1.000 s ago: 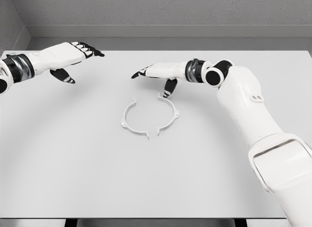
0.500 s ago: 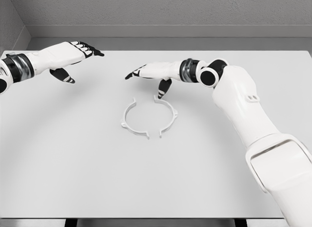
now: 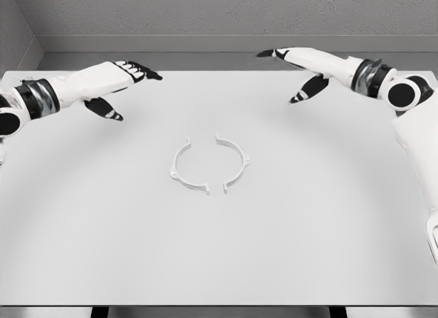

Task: Assemble PVC drainage pipe clamps

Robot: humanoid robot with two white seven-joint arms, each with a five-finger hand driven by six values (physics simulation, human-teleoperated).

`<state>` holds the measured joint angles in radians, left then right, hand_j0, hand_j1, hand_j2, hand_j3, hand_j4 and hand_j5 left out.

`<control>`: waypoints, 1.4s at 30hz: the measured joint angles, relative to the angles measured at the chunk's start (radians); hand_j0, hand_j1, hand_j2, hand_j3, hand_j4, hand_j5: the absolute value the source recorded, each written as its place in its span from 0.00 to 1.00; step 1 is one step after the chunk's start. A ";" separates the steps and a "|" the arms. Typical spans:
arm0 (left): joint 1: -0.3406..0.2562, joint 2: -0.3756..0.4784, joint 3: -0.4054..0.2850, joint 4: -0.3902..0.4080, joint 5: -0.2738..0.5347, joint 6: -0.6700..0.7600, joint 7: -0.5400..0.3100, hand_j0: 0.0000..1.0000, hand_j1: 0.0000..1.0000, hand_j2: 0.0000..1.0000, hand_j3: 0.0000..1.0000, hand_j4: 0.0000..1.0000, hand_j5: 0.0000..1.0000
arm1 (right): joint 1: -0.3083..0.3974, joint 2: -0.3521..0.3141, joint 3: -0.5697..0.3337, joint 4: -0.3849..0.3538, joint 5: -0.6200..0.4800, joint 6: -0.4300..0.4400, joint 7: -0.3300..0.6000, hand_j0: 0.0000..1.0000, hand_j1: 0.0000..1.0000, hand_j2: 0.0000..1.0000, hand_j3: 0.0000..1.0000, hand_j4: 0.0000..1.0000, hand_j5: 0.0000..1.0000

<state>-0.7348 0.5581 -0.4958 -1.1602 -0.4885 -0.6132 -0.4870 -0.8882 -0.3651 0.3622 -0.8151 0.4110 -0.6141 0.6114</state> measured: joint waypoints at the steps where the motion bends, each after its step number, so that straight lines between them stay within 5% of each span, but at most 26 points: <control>1: 0.002 -0.006 -0.018 -0.018 0.010 0.000 0.000 1.00 1.00 1.00 1.00 1.00 1.00 | 0.002 -0.027 -0.001 -0.015 -0.023 0.000 0.000 1.00 1.00 1.00 1.00 1.00 1.00; 6: 0.046 -0.013 -0.066 -0.099 0.033 0.000 -0.002 1.00 1.00 1.00 1.00 1.00 1.00 | 0.031 -0.105 -0.006 -0.043 -0.069 0.000 0.000 1.00 1.00 1.00 1.00 1.00 1.00; 16: 0.095 0.020 -0.140 -0.224 0.035 0.000 -0.057 1.00 1.00 1.00 1.00 1.00 1.00 | 0.021 -0.124 -0.023 -0.044 -0.079 0.000 0.000 1.00 1.00 1.00 1.00 1.00 1.00; 33: 0.103 0.018 -0.178 -0.245 0.034 0.000 -0.073 1.00 1.00 1.00 1.00 1.00 1.00 | 0.000 -0.120 -0.055 -0.045 -0.081 0.000 0.000 1.00 1.00 1.00 1.00 1.00 1.00; 42: 0.103 0.007 -0.180 -0.236 0.028 0.000 -0.078 1.00 1.00 1.00 1.00 1.00 1.00 | 0.077 -0.147 -0.009 -0.050 -0.078 0.000 0.000 1.00 1.00 1.00 1.00 1.00 1.00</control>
<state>-0.6320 0.5649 -0.6759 -1.3964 -0.4603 -0.6133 -0.5654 -0.8115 -0.5125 0.3531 -0.8655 0.3327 -0.6144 0.6115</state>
